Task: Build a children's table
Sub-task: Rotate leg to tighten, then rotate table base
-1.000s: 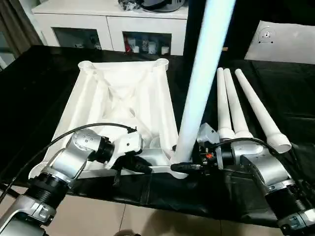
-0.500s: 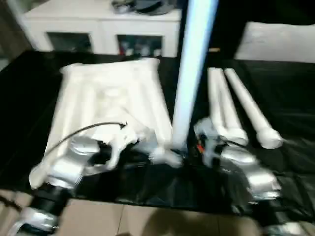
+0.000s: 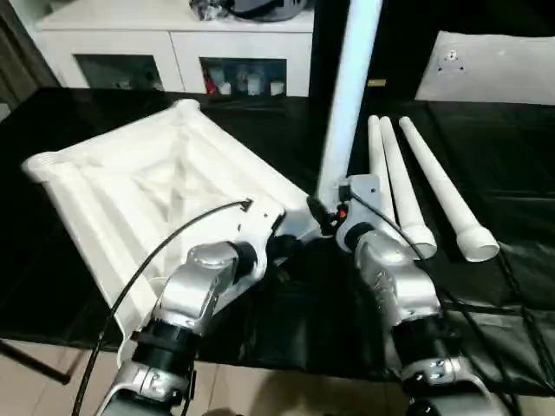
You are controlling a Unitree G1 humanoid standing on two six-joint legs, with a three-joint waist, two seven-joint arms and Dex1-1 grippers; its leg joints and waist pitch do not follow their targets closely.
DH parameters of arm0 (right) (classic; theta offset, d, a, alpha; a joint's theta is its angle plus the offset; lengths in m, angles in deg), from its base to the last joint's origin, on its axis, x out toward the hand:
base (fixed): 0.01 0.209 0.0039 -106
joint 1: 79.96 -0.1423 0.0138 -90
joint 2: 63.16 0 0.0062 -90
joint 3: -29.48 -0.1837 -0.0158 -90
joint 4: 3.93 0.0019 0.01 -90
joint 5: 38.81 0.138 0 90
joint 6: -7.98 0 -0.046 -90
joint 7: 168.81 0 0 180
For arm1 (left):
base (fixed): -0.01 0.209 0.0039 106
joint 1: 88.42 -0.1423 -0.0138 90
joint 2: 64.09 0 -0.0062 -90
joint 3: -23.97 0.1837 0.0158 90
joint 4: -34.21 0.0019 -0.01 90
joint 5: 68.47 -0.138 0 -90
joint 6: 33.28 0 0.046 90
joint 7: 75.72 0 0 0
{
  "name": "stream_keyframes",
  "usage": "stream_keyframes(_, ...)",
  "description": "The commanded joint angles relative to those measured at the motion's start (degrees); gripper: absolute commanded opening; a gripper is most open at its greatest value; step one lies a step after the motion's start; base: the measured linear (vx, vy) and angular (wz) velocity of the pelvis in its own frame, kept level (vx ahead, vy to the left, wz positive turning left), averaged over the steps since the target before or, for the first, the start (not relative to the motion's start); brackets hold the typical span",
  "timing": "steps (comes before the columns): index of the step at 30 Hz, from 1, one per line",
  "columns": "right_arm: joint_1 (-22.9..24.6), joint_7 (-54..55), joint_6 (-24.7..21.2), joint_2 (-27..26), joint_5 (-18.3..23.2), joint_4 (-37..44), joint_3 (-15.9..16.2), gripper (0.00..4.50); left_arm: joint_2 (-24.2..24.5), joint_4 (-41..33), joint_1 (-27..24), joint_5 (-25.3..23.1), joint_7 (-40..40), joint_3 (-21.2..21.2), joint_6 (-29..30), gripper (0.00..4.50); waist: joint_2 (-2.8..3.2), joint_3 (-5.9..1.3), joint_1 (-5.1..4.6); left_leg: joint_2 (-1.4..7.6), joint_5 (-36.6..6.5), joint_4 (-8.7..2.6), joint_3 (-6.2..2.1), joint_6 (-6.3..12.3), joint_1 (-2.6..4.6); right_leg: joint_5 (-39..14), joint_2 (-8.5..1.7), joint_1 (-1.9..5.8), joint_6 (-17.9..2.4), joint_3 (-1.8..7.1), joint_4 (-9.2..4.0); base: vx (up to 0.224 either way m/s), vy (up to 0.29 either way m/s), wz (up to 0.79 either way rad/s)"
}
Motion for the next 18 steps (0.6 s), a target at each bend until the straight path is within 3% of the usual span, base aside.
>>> stream_keyframes(1, 0.91, -1.18, -1.0, -1.68, 0.27, -2.77, 3.55, 3.79, 0.13, -1.39, 1.68, 0.15, -0.7, 0.53, -3.68, 0.0, -0.36, -4.39, 0.41, 4.79, 6.26, -2.71, -2.6, 9.53, -0.56, 9.76, -6.32, 4.11, -14.2, 3.44, -2.47, 0.0, 0.0, 0.0)
stream_keyframes(3, 0.86, -0.88, -0.7, -1.57, 0.32, -2.87, 3.24, 3.92, 0.37, -1.38, 1.65, 0.19, -1.2, 0.82, -3.95, 0.0, -0.11, -4.17, 0.5, 4.93, 4.87, -2.61, -2.3, 10.24, -0.18, 7.99, -6.28, 3.59, -14.79, 3.4, -2.9, 0.0, 0.0, 0.0)
stream_keyframes(4, 1.12, -0.57, 0.5, -1.34, 0.41, -2.13, 2.45, 4.05, 0.98, -1.04, 1.67, -0.2, -2.03, 1.41, -5.21, 0.0, 0.34, -3.92, 0.63, 5.2, 2.59, -2.8, -2.31, 9.81, -0.09, 4.87, -6.29, 3.52, -15.06, 3.32, -3.18, 0.0, 0.0, 0.0)
stream_keyframes(7, 2.88, 0.43, 3.81, 0.17, -0.62, 1.82, 1.56, 4.23, 2.05, 0.79, 2.08, -0.9, -3.04, 2.18, -8.68, 0.0, 0.09, -3.76, 0.71, 5.46, -0.17, -3.14, -2.28, 7.77, 0.11, 1.29, -6.21, 3.58, -14.1, 3.38, -3.48, 0.0, 0.0, 0.0)
stream_keyframes(10, 5.2, -1.48, 3.72, 1.31, -0.17, 6.42, 1.52, 4.43, 1.69, 1.8, 2.51, 0.71, -4.1, 1.15, -10.57, 0.0, 0.06, -3.78, 0.93, 5.48, -0.5, -3.24, -2.33, 6.88, 0.16, 2.04, -6.26, 3.71, -14.0, 3.5, -3.29, 0.0, 0.0, 0.0)
stream_keyframes(13, 7.82, -1.98, 2.72, 2.55, 0.45, 11.58, 1.5, 4.5, 1.57, 1.19, 2.52, 2.54, -5.83, 0.5, -10.41, 0.55, -0.14, -3.79, 1.27, 5.38, 0.14, -3.15, -2.23, 7.08, 0.12, 2.61, -6.32, 3.73, -13.58, 3.57, -3.27, 0.0, 0.0, 0.0)
stream_keyframes(15, 10.08, -3.38, 1.0, 3.12, 2.55, 16.57, 1.12, 4.5, 1.65, 0.62, 2.28, 3.5, -6.26, -0.2, -11.44, 0.58, -0.27, -3.71, 1.78, 5.47, 0.01, -3.16, -2.25, 7.43, 0.05, 2.38, -6.48, 3.82, -13.43, 3.65, -3.4, 0.0, 0.0, 0.0)
stream_keyframes(18, 11.2, -2.84, 0.46, 3.16, 3.13, 19.09, 0.67, 4.5, 2.32, -0.1, 1.86, 4.29, -6.87, -0.88, -12.01, 0.9, -0.17, -3.68, 1.76, 5.55, -0.31, -3.24, -2.29, 7.53, 0.1, 1.92, -6.34, 3.59, -13.32, 3.55, -3.28, 0.0, 0.0, 0.0)
